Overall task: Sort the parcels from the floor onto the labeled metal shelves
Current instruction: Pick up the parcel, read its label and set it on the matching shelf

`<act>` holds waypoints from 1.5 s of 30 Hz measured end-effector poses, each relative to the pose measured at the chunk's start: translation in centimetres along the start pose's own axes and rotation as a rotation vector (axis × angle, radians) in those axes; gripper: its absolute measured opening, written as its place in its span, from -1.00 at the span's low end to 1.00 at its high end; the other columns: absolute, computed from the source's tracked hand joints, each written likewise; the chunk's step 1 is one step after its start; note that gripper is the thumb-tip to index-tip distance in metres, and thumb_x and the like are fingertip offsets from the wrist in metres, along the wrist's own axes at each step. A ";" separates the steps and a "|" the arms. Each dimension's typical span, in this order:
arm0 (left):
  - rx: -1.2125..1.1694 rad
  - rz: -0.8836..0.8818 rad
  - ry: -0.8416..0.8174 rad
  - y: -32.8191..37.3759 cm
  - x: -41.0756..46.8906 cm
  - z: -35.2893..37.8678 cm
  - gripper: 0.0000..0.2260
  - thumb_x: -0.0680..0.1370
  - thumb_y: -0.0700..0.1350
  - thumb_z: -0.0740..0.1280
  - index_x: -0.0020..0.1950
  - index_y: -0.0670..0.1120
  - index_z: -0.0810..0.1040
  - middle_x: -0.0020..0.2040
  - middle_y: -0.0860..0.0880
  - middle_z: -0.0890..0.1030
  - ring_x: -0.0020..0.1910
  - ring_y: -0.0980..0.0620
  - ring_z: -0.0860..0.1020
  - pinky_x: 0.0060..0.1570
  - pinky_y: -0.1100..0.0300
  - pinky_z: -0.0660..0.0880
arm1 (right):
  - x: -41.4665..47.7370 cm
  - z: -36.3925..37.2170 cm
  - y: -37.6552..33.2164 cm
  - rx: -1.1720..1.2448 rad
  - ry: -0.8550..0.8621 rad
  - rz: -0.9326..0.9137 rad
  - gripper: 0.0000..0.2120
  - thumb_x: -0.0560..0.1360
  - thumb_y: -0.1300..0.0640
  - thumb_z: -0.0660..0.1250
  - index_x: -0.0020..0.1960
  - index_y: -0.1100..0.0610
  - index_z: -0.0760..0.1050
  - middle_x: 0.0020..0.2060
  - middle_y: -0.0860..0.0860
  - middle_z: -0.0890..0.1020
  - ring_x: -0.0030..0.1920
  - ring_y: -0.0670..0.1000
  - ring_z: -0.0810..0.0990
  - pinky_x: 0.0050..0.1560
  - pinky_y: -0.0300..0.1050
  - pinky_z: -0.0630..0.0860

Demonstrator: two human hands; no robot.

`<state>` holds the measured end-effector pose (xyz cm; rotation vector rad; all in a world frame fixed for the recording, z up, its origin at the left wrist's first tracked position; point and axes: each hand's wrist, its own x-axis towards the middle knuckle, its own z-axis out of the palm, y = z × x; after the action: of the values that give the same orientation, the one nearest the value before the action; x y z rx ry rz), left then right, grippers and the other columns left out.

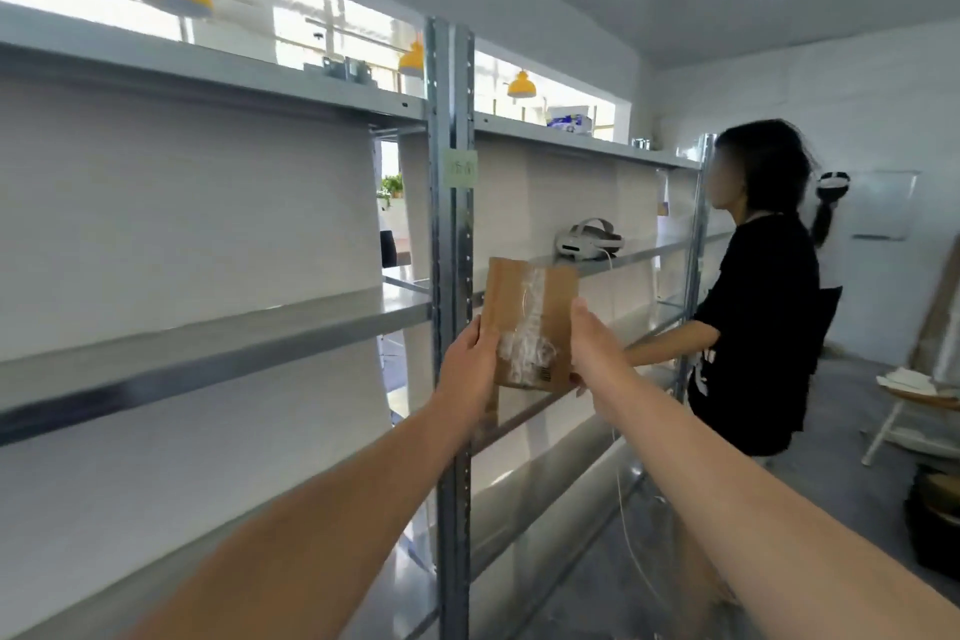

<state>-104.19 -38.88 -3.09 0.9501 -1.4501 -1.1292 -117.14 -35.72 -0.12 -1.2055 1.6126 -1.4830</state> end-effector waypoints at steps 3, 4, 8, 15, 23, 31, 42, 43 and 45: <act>0.039 0.061 0.061 1.4 -0.8 -5.0 -0.71 0.71 0.01 0.11 0.35 -0.01 0.51 0.07 0.04 0.65 -0.02 0.20 0.60 -0.17 0.43 0.47 | -0.8 4.1 -2.2 0.033 -0.079 -0.033 -0.45 0.67 -0.19 -0.16 0.43 0.03 0.37 0.30 0.05 0.53 0.22 0.09 0.52 0.13 -0.06 0.41; 0.054 0.069 0.089 1.6 -1.2 -6.8 -0.73 0.71 0.00 0.11 0.32 0.02 0.51 0.08 0.04 0.65 -0.02 0.21 0.60 -0.18 0.45 0.47 | -1.2 5.6 -2.8 0.061 -0.103 -0.026 -0.46 0.67 -0.19 -0.15 0.43 0.03 0.37 0.29 0.05 0.53 0.23 0.10 0.52 0.15 -0.05 0.41; 0.109 0.110 0.195 1.9 -3.5 -13.5 -0.71 0.71 -0.01 0.09 0.37 0.07 0.49 0.20 0.01 0.66 0.14 0.05 0.63 0.13 0.21 0.52 | -3.6 12.1 -4.4 0.150 -0.198 0.009 -0.51 0.67 -0.19 -0.09 0.34 0.05 0.43 0.19 0.04 0.58 0.05 0.02 0.54 0.15 -0.05 0.44; 0.160 0.188 0.386 3.3 -8.7 -24.9 -0.74 0.70 -0.01 0.18 0.33 0.01 0.52 0.15 0.01 0.67 0.10 0.10 0.64 0.02 0.30 0.57 | -7.7 22.1 -7.2 0.263 -0.345 -0.096 -0.79 0.68 0.12 0.14 0.27 -0.01 0.45 -0.03 -0.03 0.60 -0.11 -0.08 0.59 -0.27 -0.22 0.52; 0.211 0.246 0.566 6.7 -14.7 -34.7 -0.71 0.67 0.02 0.24 0.38 0.02 0.50 0.19 0.03 0.67 0.14 0.08 0.65 0.11 0.22 0.60 | -12.8 31.6 -10.6 0.316 -0.490 -0.127 -0.86 0.63 0.09 0.26 0.17 0.00 0.51 0.11 0.10 0.64 0.10 0.09 0.61 0.08 0.01 0.60; 0.240 0.241 0.689 9.4 -19.7 -38.6 -0.60 0.56 0.11 0.39 0.35 0.01 0.49 0.14 0.06 0.67 0.09 0.13 0.64 -0.02 0.35 0.59 | -17.1 35.4 -11.5 0.280 -0.771 -0.060 -0.49 0.56 -0.22 0.19 0.32 0.11 0.53 0.20 0.00 0.65 0.29 0.01 0.52 0.42 0.03 0.34; 0.137 0.271 0.720 8.5 -24.0 -41.8 -0.70 0.59 -0.04 0.41 0.31 0.00 0.55 0.15 -0.05 0.67 0.02 0.03 0.68 -0.08 0.22 0.66 | -19.9 36.2 -10.0 0.354 -0.759 -0.235 -0.42 0.29 -0.28 0.41 0.10 0.15 0.58 0.02 0.09 0.71 0.09 0.09 0.66 0.20 0.07 0.58; 0.118 0.285 0.734 8.2 -24.4 -42.0 -0.69 0.59 -0.07 0.41 0.32 0.01 0.55 0.14 -0.04 0.67 0.01 0.07 0.68 -0.09 0.23 0.66 | -20.3 36.4 -10.1 0.353 -0.770 -0.239 -0.46 0.32 -0.24 0.43 0.10 0.15 0.57 0.03 0.10 0.70 0.08 0.09 0.66 0.18 0.07 0.59; 0.075 0.315 0.771 7.7 -25.1 -42.2 -0.70 0.59 -0.13 0.40 0.32 0.04 0.55 0.10 0.02 0.68 -0.04 0.19 0.68 -0.12 0.29 0.63 | -20.8 36.8 -10.2 0.390 -0.810 -0.206 -0.59 0.41 -0.10 0.46 0.12 0.15 0.55 0.04 0.13 0.70 0.06 0.13 0.67 0.14 0.13 0.61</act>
<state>-58.34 -19.89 -0.23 1.0117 -0.9548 -0.3957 -73.92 -30.93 0.96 -1.4939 0.6470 -1.1157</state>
